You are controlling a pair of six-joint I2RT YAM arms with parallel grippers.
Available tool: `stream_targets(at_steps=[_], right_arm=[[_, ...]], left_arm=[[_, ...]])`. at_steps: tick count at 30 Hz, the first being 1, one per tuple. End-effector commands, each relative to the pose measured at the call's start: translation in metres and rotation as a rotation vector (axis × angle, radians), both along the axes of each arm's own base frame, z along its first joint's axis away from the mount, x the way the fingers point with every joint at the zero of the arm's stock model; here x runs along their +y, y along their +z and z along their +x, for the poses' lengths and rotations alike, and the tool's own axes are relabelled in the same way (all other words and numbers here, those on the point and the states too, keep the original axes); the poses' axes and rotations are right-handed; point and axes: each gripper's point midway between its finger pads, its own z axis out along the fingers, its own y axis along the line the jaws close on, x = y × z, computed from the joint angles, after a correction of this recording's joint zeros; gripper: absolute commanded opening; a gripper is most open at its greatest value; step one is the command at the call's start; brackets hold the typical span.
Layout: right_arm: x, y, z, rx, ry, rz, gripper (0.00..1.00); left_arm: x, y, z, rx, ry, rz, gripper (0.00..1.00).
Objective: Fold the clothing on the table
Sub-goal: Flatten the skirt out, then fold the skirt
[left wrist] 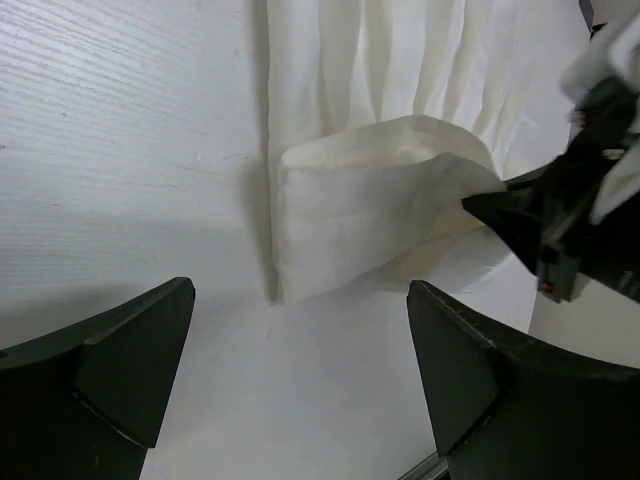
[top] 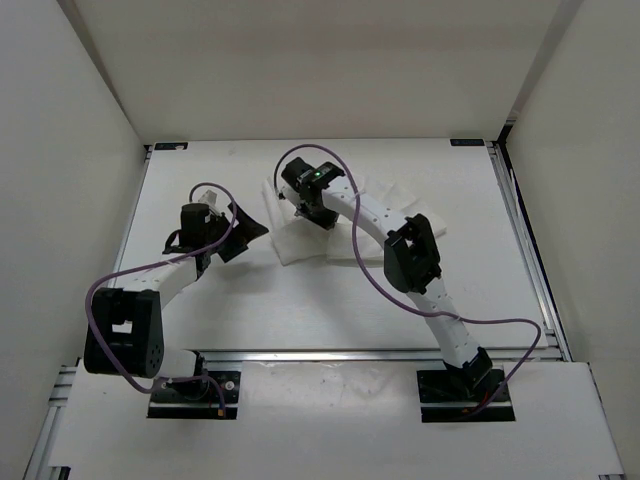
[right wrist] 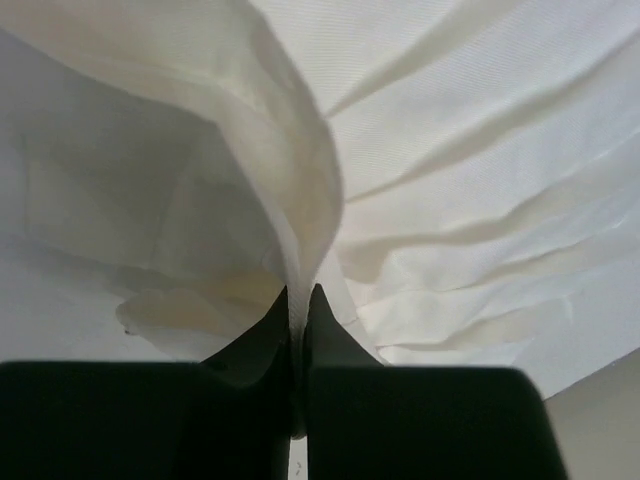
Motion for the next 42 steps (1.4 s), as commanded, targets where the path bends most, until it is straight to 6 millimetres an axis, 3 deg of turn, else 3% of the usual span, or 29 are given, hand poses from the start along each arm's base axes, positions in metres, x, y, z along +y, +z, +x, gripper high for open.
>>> stream_targets(at_steps=[1,4,7,9,10,11,12,14,17,19,20,21,22,24,25,27,30,33,36,38,40,41,42], right_arm=[[-0.023,0.047,-0.004,0.016,-0.004,0.031,0.00],[-0.042,0.066,-0.030,0.069,0.029,0.086,0.00],[-0.061,0.070,-0.078,0.150,0.122,0.088,0.01],[-0.068,0.080,-0.122,0.202,0.239,0.121,0.09],[-0.078,0.065,-0.146,0.262,0.293,0.081,0.18],[-0.092,0.062,-0.161,0.266,0.304,0.073,0.37],[-0.099,0.063,-0.165,0.238,0.296,0.098,0.61],[-0.111,0.073,-0.159,0.212,0.237,0.179,0.99],[-0.114,0.102,-0.151,0.209,0.175,0.356,0.99],[-0.129,0.118,-0.138,0.221,0.053,0.475,0.99],[-0.141,0.117,-0.129,0.220,-0.014,0.500,0.99],[-0.149,0.109,-0.130,0.260,-0.069,0.491,0.99],[-0.161,0.099,-0.131,0.299,-0.126,0.474,0.99],[-0.179,0.082,-0.136,0.348,-0.192,0.442,0.99],[-0.186,0.074,-0.145,0.384,-0.208,0.444,0.99],[-0.195,0.069,-0.149,0.426,-0.254,0.471,0.99],[-0.212,0.073,-0.155,0.511,-0.400,0.627,0.99],[-0.216,0.075,-0.157,0.536,-0.470,0.751,0.98],[-0.220,0.070,-0.171,0.579,-0.532,0.805,0.98],[-0.214,0.064,-0.185,0.630,-0.568,0.856,0.98],[-0.212,0.062,-0.188,0.647,-0.621,0.899,0.98],[-0.213,0.062,-0.189,0.652,-0.647,0.927,0.98],[-0.216,0.059,-0.188,0.649,-0.677,0.929,0.98]], left_arm=[[0.006,0.019,0.007,-0.084,0.028,-0.005,0.99],[0.017,0.020,0.011,-0.092,0.065,-0.007,0.99],[0.022,0.026,0.020,-0.117,0.083,-0.019,0.99],[0.022,0.031,0.029,-0.130,0.086,-0.037,0.98],[0.021,0.035,0.035,-0.144,0.085,-0.043,0.99],[0.019,0.038,0.040,-0.152,0.075,-0.046,0.98],[0.018,0.040,0.042,-0.159,0.070,-0.050,0.99],[0.007,0.045,0.051,-0.169,0.043,-0.057,0.98],[-0.015,0.051,0.058,-0.186,-0.015,-0.070,0.98],[-0.030,0.057,0.061,-0.206,-0.051,-0.088,0.99],[-0.042,0.056,0.060,-0.203,-0.083,-0.096,0.99],[-0.051,0.064,0.062,-0.217,-0.111,-0.106,0.99],[-0.065,0.054,0.057,-0.183,-0.157,-0.111,0.99],[-0.089,0.058,0.053,-0.181,-0.246,-0.124,0.99],[-0.102,0.046,0.039,-0.134,-0.306,-0.123,0.98],[-0.117,0.048,0.026,-0.109,-0.379,-0.120,0.98],[-0.109,0.037,-0.004,-0.050,-0.396,-0.076,0.99],[-0.097,0.029,-0.036,0.009,-0.436,-0.108,0.98],[-0.108,0.031,-0.065,0.030,-0.545,-0.114,0.99],[-0.118,0.019,-0.094,0.122,-0.625,-0.112,0.99],[-0.118,-0.002,-0.125,0.222,-0.638,-0.208,0.98],[-0.123,0.006,-0.128,0.226,-0.633,-0.302,0.99],[-0.120,-0.003,-0.135,0.230,-0.627,-0.344,0.99]])
